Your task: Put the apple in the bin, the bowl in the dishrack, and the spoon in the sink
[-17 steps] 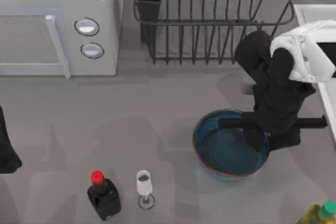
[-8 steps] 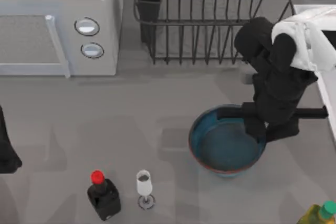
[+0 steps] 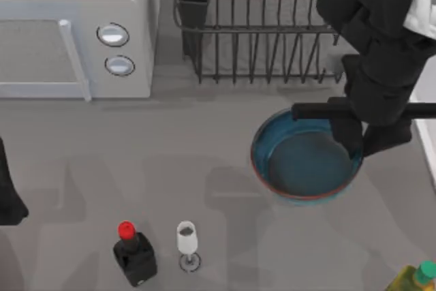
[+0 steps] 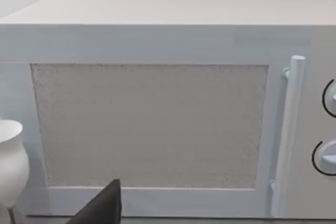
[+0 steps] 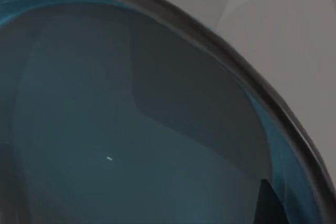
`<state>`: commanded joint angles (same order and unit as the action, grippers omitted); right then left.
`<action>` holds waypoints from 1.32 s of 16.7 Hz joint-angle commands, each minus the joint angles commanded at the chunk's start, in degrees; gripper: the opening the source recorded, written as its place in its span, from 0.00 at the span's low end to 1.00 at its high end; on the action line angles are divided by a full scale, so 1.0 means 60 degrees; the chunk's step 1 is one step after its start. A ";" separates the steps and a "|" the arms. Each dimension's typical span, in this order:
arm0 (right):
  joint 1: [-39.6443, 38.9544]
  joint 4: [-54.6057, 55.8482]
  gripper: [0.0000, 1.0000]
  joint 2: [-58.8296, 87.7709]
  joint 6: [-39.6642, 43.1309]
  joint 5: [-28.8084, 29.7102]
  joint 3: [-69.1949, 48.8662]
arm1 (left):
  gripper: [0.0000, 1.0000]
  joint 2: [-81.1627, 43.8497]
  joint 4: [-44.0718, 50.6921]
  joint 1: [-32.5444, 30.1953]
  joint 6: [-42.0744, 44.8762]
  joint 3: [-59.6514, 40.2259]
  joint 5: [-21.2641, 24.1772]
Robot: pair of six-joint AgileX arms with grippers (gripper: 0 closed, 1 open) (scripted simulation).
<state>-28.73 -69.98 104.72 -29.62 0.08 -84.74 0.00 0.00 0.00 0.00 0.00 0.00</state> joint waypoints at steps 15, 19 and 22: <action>-0.2218 0.4622 0.00 -0.1286 0.1895 0.4348 -0.0019 | 1.00 0.0000 0.0000 0.0000 0.0000 0.0000 0.0000; -0.3548 0.7852 0.00 -0.2226 0.3137 0.6962 0.0150 | 1.00 0.0000 0.0000 0.0000 0.0000 0.0000 0.0000; -0.4394 0.9917 0.00 -0.2966 0.3942 0.8712 0.0276 | 1.00 0.0000 0.0000 0.0000 0.0000 0.0000 0.0000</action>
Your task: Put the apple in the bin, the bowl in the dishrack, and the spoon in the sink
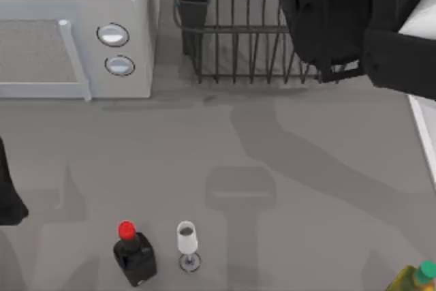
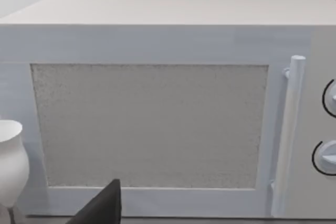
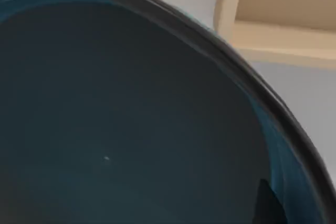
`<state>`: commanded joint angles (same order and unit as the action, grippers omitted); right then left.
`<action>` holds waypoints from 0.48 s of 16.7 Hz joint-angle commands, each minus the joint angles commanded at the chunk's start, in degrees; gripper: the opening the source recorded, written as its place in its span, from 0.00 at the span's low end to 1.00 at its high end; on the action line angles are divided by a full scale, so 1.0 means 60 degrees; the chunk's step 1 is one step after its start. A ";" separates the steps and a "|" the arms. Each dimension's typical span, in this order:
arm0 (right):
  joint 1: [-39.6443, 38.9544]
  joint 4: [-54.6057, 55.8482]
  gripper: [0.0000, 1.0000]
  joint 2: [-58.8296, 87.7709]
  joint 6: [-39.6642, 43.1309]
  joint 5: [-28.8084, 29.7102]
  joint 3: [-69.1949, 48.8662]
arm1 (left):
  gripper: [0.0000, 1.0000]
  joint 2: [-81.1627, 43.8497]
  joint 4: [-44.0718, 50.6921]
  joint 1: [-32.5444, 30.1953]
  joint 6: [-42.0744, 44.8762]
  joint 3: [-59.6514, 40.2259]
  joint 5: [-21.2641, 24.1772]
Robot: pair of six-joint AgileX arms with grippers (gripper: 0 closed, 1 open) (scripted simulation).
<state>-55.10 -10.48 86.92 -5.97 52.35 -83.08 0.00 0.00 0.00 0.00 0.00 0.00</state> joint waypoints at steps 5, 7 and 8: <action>-0.0722 0.1512 0.00 -0.0718 0.0689 0.1402 0.0119 | 1.00 0.0000 0.0000 0.0000 0.0000 0.0000 0.0000; -0.0727 0.1522 0.00 -0.0724 0.0694 0.1412 0.0120 | 1.00 0.0000 0.0000 0.0000 0.0000 0.0000 0.0000; -0.0727 0.1522 0.00 -0.0724 0.0694 0.1412 0.0120 | 1.00 0.0000 0.0000 0.0000 0.0000 0.0000 0.0000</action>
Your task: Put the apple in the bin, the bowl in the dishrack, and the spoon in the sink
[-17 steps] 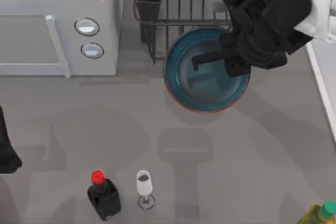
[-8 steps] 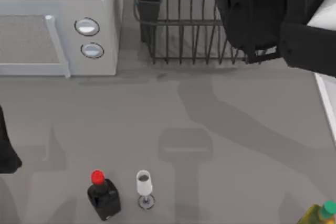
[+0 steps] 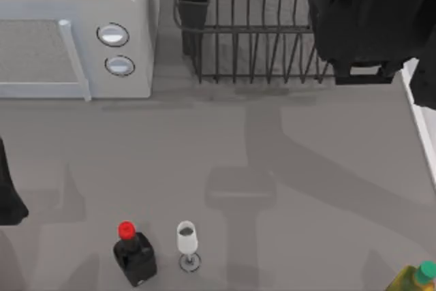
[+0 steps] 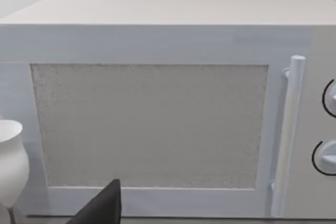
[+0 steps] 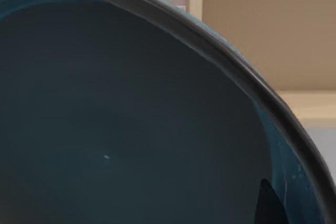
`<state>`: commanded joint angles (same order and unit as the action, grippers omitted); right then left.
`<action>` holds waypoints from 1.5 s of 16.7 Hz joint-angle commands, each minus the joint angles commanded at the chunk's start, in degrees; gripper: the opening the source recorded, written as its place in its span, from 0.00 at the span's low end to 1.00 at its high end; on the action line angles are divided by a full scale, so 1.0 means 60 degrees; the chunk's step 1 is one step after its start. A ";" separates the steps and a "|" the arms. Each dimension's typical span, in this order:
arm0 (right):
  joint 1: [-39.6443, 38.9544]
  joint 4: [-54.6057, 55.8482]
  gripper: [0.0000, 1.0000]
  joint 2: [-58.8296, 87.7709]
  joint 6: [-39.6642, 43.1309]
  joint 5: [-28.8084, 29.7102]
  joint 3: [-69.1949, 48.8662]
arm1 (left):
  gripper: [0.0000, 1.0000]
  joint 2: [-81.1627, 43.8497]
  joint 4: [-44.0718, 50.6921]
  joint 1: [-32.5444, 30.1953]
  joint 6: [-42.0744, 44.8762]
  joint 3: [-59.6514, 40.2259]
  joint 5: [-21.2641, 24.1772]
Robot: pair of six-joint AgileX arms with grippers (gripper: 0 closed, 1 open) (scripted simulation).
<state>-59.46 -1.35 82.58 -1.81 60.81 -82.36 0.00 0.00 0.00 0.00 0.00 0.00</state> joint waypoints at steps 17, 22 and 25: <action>0.3560 0.6434 0.00 0.5380 0.0123 -0.3463 0.0876 | 1.00 0.0000 0.0000 0.0000 0.0000 0.0000 0.0000; 0.3874 0.6917 0.00 0.5761 0.0131 -0.3784 0.0998 | 1.00 0.0000 0.0000 0.0000 0.0000 0.0000 0.0000; 0.3874 0.6917 0.08 0.5761 0.0131 -0.3784 0.0998 | 1.00 0.0000 0.0000 0.0000 0.0000 0.0000 0.0000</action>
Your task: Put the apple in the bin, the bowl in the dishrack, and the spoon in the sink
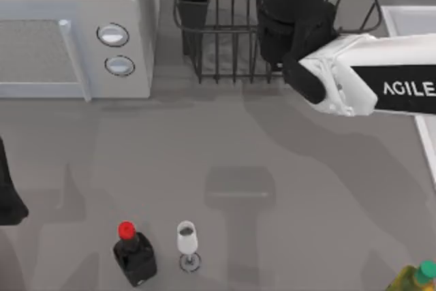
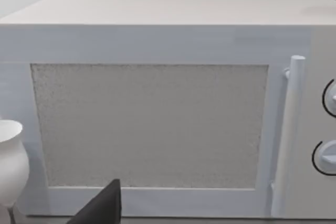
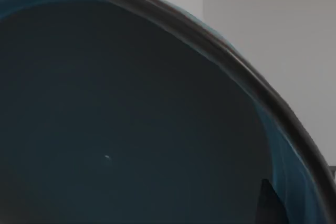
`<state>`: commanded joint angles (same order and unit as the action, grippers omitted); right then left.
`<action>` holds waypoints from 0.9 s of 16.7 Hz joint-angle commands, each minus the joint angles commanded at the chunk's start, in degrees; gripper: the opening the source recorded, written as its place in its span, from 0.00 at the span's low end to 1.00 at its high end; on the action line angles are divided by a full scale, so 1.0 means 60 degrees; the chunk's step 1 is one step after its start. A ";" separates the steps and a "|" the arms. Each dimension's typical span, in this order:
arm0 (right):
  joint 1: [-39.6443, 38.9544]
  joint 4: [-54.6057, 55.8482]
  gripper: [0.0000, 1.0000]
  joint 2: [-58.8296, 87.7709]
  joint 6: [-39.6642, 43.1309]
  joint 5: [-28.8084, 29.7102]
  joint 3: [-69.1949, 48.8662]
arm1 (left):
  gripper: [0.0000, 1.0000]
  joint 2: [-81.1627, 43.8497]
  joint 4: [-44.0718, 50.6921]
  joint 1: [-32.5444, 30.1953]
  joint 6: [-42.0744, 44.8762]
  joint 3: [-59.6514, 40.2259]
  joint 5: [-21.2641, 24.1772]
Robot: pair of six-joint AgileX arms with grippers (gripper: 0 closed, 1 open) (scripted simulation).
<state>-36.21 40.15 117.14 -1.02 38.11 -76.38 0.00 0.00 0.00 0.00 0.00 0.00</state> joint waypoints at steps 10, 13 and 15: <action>0.0000 0.0000 0.83 0.0000 0.0000 0.0000 0.0000 | 1.00 0.0000 0.0000 0.0000 0.0000 0.0000 0.0000; 0.0000 0.0000 1.00 0.0000 0.0000 0.0000 0.0000 | 1.00 0.0000 0.0000 0.0000 0.0000 0.0000 0.0000; 0.0000 0.0000 1.00 0.0000 0.0000 0.0000 0.0000 | 1.00 0.0000 0.0000 0.0000 0.0000 0.0000 0.0000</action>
<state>-36.21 40.15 117.14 -1.02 38.11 -76.38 0.00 0.00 0.00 0.00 0.00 0.00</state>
